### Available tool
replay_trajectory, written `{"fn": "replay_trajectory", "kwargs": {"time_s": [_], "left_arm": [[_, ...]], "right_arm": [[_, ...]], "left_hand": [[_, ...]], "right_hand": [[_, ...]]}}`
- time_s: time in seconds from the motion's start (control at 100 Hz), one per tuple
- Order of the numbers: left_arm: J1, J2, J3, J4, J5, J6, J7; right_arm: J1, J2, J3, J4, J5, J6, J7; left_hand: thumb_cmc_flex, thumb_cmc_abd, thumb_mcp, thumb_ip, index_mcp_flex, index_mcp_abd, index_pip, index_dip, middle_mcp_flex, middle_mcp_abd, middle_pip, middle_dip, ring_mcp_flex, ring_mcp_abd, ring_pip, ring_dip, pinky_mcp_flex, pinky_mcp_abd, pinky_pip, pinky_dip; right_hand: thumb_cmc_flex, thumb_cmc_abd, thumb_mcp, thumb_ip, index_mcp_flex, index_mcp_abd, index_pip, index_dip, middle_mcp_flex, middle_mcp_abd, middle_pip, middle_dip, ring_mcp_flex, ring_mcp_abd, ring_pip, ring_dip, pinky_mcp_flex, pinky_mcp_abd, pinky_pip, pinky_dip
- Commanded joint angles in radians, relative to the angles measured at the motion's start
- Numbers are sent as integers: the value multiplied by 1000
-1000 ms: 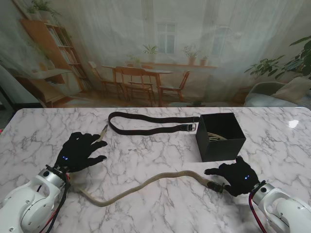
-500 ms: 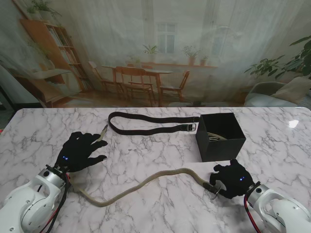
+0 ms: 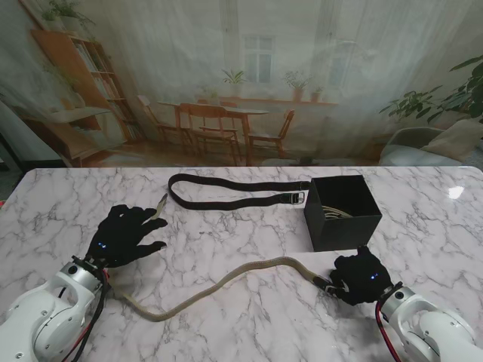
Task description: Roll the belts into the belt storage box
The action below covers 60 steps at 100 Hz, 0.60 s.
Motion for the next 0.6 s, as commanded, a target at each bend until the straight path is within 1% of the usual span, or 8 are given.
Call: {"fn": "replay_trajectory", "kwargs": {"time_s": [0.0,0.16,0.32,0.39,0.42,0.45,0.48,0.59], "left_arm": [[-1,-1,4,2,1,0,-14],[-1,-1,4,2,2,0,-14],[-2,-1,4,3,4,0,-12],[-1,-1,4,4,5,0,-11],[-1,-1,4,4,5,1,-10],[-1,-1,4,4,5,1,-10],[-1,-1,4,4,5,1,-10],[-1,-1,4,4,6,1,-8]], "right_arm": [[-4,-3,-2,1,-7,6,5],[-9,-4,0,-7,-8,12,21],[-20,-6,10,-19,-8,20,34],[-26,-7,16,-25,-7,22,38],[-29,-7,19,-27,-7,23,39],[-33,-7,23,-32,-7,22,43],[-37,-7,28,-38,-9,20,50],[-52,-6,43,-61,-27,18,80]], "left_hand": [[21,45,-19,-17,0,26,0,11,-16,5,10,15,-3,9,12,5,-19,32,18,13],[21,46,-19,-17,1,25,1,12,-17,4,10,15,-3,8,12,5,-19,31,18,13],[20,46,-19,-17,1,26,1,12,-18,5,9,15,-4,9,12,5,-19,31,18,13],[22,47,-18,-17,1,25,1,12,-17,5,10,15,-4,9,12,5,-19,31,18,13],[22,46,-19,-17,1,26,1,12,-17,6,10,15,-5,9,12,5,-19,30,18,13],[21,46,-19,-17,1,25,1,12,-17,5,10,15,-4,9,12,5,-19,30,18,13],[20,46,-20,-18,1,25,1,12,-17,5,10,15,-4,9,12,5,-20,31,18,13],[21,46,-19,-17,1,24,1,12,-17,4,10,15,-2,7,13,6,-19,30,18,13]], "right_hand": [[-18,45,18,15,42,30,26,-18,9,-3,8,7,11,25,5,4,-13,46,-1,12],[-43,59,7,20,-2,60,-9,-19,5,-1,-3,6,6,27,2,3,-15,46,0,10],[-80,81,-26,44,-97,126,-166,2,-25,10,-25,6,-7,29,-7,1,-18,45,3,7],[-101,95,-20,72,-129,166,-280,21,-36,14,-29,4,-12,30,-9,0,-19,43,3,7],[-116,102,-9,111,-148,191,-345,31,-43,15,-31,2,-16,31,-12,-1,-20,43,2,7],[-120,85,-1,130,-176,208,-392,45,-50,16,-33,1,-19,32,-14,-3,-20,43,2,7],[-103,38,29,127,-212,226,-448,47,-61,17,-39,-3,-22,29,-19,-6,-21,42,-1,6],[-99,-7,54,120,-331,282,-536,19,-92,18,-48,-9,-34,25,-31,-12,-22,36,-4,5]]}}
